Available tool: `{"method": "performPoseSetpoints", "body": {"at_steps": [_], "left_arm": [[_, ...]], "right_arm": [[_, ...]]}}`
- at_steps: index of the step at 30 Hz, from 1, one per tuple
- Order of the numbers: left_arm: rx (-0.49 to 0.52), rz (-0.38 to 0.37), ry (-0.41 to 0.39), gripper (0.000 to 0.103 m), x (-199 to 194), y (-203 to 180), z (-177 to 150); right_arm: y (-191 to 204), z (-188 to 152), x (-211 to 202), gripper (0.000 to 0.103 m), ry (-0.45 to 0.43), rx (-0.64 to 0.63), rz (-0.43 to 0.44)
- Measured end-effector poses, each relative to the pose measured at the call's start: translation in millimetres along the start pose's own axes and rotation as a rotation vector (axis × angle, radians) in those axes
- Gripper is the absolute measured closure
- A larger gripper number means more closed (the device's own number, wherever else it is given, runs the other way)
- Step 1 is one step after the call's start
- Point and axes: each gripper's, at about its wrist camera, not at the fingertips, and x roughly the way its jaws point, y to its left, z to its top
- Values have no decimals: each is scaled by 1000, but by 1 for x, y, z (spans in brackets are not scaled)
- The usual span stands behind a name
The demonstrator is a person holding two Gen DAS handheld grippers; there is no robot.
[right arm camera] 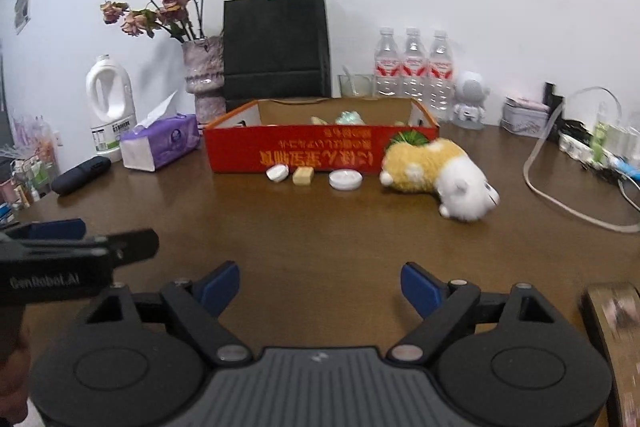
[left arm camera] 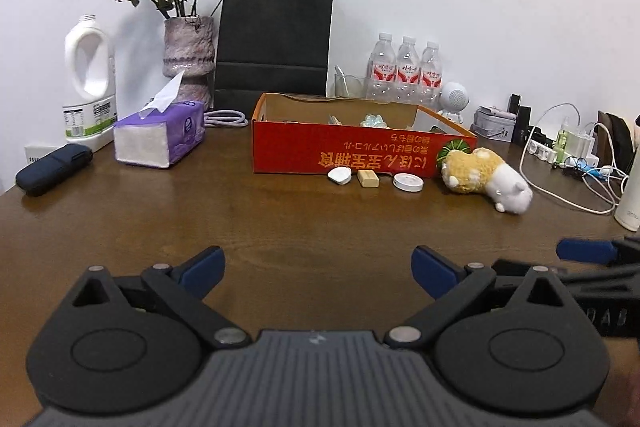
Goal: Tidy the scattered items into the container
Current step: 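Move both open tools back from the box toward the remaining items, then grasp the white round cap with the left tool while the right tool grasps the beige block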
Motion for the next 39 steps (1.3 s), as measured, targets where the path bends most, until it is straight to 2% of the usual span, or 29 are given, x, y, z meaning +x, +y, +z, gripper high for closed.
{"method": "performPoseSetpoints", "body": {"at_steps": [2,5,11,12,16,18,19,22,25,29,30,32,33,36,39], "left_arm": [[4,20,-6,2,13,6,7],[-7,28,5,2,35,20,19],[-14,13,89,3,82,38,25],[-23,6,99,3,86,41,26],[-6,-9,96,7,100,45,34],[19,-17,95,12,109,45,40],[30,-20,99,16,114,44,43],[43,-53,120,27,131,40,52],[54,-102,151,31,157,26,63],[90,-153,169,35,191,-1,77],[95,-156,176,39,199,-7,79],[108,-142,204,63,212,-16,79],[101,-127,220,67,217,-17,78],[50,-123,235,69,225,-13,77],[50,-130,244,74,226,-14,77]], "right_arm": [[-4,14,19,29,15,-7,17],[-8,36,61,29,54,-38,21],[7,80,150,48,89,-150,47],[9,86,163,53,106,-148,58],[8,99,202,60,163,-93,107],[8,99,215,81,198,-94,100],[7,98,218,82,204,-95,83],[-1,96,207,83,200,-53,129],[-11,100,167,83,122,-29,120],[-40,89,121,83,69,106,136],[-45,84,114,83,64,128,130],[-51,75,100,83,70,149,123],[-51,71,96,83,75,147,127],[-51,65,84,83,68,128,148],[-49,61,85,83,72,119,173]]}}
